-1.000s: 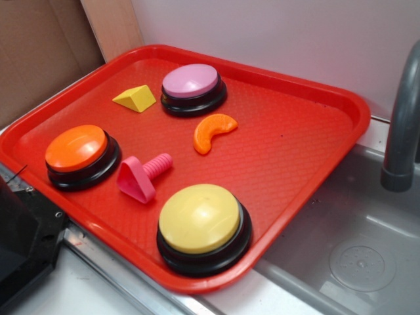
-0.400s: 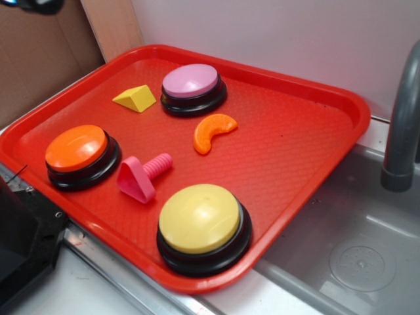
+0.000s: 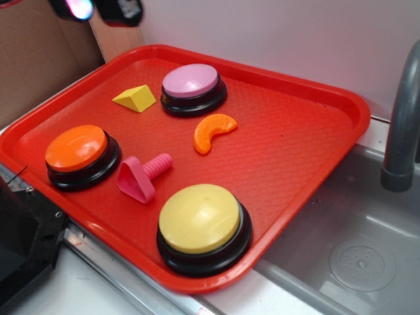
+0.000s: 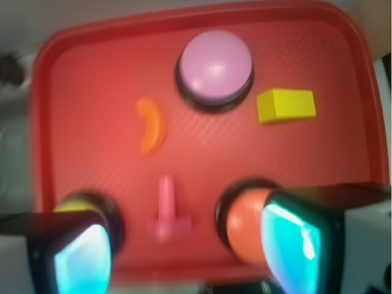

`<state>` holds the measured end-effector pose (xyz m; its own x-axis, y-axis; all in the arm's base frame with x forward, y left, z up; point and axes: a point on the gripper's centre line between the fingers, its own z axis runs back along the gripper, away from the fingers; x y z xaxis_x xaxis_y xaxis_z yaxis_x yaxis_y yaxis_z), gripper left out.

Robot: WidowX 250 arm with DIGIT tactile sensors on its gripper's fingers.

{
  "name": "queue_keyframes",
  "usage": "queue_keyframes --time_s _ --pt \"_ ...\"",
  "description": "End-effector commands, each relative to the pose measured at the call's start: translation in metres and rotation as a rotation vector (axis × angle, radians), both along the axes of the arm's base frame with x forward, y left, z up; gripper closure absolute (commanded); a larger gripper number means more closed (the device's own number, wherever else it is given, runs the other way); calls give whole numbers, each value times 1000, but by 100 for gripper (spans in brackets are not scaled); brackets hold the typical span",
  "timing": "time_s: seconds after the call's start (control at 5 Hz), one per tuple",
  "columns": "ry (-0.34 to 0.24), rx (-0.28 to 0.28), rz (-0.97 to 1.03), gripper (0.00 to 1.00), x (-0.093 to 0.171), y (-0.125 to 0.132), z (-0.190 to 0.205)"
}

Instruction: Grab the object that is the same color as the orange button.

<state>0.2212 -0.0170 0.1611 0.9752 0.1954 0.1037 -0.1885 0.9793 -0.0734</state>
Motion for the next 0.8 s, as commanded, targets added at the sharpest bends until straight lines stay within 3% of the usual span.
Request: queue_keyframes --time_s 0.0,0.6 --pt "4 78 57 0 43 -21 -61" --pt "97 61 57 0 43 -31 -115"
